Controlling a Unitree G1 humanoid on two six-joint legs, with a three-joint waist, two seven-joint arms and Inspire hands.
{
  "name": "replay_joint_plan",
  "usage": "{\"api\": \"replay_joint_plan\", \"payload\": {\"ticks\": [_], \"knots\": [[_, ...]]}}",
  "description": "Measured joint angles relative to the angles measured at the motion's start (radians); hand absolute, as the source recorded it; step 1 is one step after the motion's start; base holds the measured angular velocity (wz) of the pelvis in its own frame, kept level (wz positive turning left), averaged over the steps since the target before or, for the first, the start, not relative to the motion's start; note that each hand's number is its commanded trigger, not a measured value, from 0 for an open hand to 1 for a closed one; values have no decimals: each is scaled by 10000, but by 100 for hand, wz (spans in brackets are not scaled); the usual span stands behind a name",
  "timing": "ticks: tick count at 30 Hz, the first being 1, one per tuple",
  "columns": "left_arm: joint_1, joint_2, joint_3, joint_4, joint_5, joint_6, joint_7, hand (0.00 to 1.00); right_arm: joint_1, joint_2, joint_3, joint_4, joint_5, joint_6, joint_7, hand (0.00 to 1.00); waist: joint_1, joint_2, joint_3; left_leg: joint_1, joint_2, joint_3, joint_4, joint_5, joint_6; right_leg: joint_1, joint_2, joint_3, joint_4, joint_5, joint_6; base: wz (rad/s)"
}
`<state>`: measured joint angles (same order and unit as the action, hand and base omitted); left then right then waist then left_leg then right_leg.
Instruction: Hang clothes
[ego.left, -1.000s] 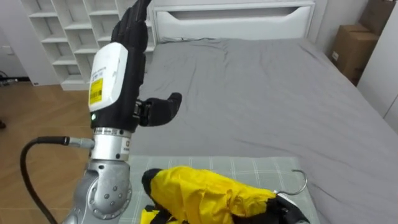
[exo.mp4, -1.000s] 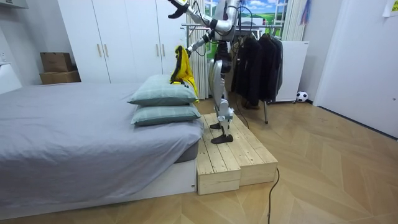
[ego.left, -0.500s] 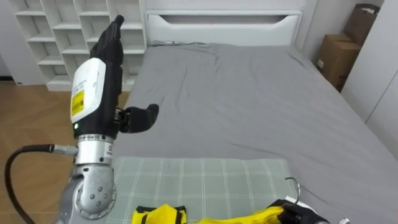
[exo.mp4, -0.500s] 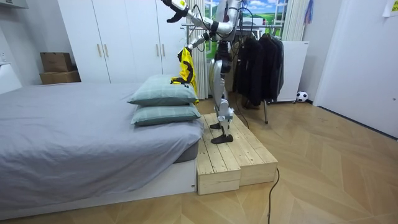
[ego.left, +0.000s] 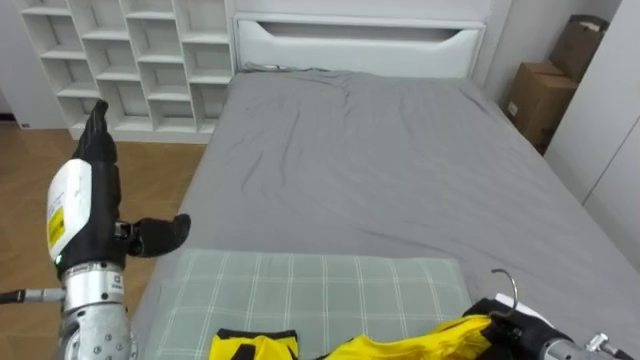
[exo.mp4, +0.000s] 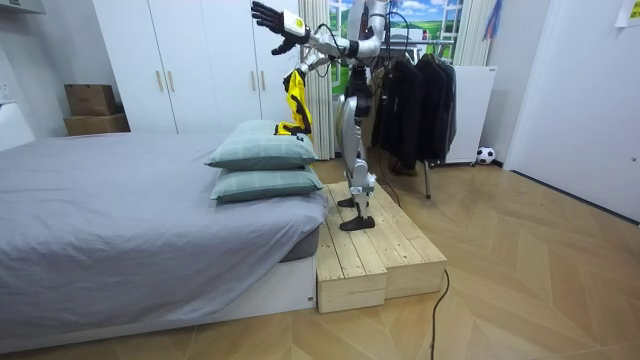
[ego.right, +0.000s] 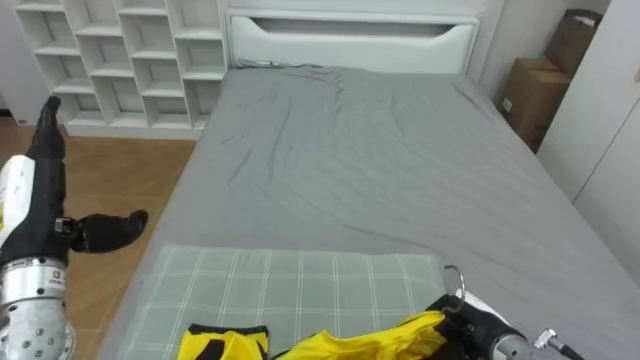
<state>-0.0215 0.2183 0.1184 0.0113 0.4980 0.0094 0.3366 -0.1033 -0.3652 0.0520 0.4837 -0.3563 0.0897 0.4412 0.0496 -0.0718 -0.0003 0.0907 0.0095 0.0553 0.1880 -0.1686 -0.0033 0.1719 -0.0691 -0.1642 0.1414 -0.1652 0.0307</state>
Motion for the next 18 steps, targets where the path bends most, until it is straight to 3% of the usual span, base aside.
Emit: {"api": "replay_joint_plan", "payload": {"ticks": [4, 7, 14, 18], "knots": [[622, 4, 126, 523, -359, 41, -132, 0, 49, -90, -129, -652, -11, 161, 11, 100, 116, 20, -22, 80, -10, 21, -59, 0, 0, 23, -1, 6, -52, -13, 12, 0], [1059, 1, 328, 1043, -354, 318, -389, 0, 43, -89, -373, -733, -92, 203, 8, 100, 153, -37, -31, 59, -10, -6, -69, 0, 0, 18, 0, -3, -59, -16, 17, 1], [1186, -2, 923, 2551, -354, 382, -595, 0, 45, -88, -447, -752, -287, 413, -9, 100, 277, -148, -28, 56, -6, 13, -90, 0, 0, 41, -4, 3, -17, -17, 19, 0], [1567, -107, 946, 3219, -325, 567, -882, 0, 44, -87, -740, -1209, -839, 574, 235, 100, 373, -185, -21, 8, -13, -7, -31, -12, 11, 17, -2, 1, -27, -17, 20, 1]]}}
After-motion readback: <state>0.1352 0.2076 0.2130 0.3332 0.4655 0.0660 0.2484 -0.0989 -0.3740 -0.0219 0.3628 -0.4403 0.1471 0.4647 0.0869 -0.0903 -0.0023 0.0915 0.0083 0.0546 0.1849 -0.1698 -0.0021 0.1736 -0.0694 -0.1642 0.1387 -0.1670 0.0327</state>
